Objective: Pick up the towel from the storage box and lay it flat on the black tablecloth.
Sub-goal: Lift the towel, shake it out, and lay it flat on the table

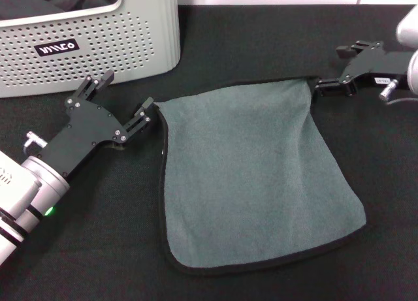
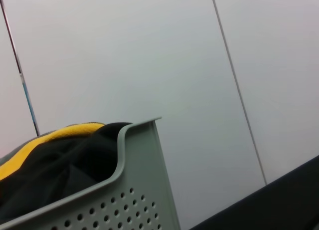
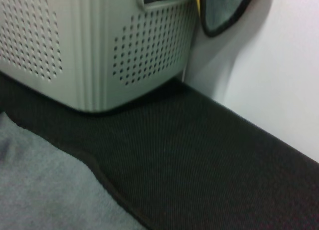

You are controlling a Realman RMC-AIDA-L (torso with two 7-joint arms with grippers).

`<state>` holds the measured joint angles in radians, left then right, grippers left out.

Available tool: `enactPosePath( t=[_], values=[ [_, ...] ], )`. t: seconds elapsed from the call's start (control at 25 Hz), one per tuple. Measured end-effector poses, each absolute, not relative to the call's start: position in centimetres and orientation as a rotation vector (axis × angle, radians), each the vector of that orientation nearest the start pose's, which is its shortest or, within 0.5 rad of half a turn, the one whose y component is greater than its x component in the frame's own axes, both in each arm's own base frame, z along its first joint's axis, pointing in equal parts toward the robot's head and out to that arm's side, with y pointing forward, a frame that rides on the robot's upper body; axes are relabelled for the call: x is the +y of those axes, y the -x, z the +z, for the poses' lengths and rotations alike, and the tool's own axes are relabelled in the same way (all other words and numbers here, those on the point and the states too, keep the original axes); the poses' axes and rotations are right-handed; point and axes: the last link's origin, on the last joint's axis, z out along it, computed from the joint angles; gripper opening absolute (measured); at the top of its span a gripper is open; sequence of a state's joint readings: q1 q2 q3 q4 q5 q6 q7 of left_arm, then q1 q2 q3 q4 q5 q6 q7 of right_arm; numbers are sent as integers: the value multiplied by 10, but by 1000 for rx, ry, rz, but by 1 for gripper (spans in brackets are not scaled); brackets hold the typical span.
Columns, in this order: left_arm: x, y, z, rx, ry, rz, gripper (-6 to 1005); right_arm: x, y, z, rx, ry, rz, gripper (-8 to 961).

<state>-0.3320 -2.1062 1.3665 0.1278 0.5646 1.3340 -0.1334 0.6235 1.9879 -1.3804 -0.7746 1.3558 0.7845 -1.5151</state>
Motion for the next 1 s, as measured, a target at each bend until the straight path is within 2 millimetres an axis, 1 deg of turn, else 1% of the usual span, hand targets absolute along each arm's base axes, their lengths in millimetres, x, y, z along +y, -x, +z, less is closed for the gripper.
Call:
enactPosePath(
  t=[0.2, 0.32, 0.48, 0.56, 0.72, 0.84, 1.0],
  values=[
    [281, 315, -42, -173, 1982, -679, 803, 443, -209, -15, 414, 2502, 157, 882],
    [281, 312, -41, -164, 1979, -698, 802, 448, -205, -10, 412, 2510, 136, 879],
    [281, 310, -41, -172, 1983, -727, 802, 450, -197, -6, 410, 2559, 134, 876],
    [281, 307, -41, -179, 1997, -753, 802, 451, -194, -1, 416, 2565, 161, 874],
    [283, 300, -40, -169, 2014, -803, 803, 453, -194, 19, 449, 2550, 228, 870],
    [283, 296, -38, -149, 2011, -834, 803, 453, -196, 27, 455, 2551, 235, 868],
    [283, 293, -36, -138, 2008, -859, 803, 452, -197, 31, 460, 2556, 250, 864]
  ],
)
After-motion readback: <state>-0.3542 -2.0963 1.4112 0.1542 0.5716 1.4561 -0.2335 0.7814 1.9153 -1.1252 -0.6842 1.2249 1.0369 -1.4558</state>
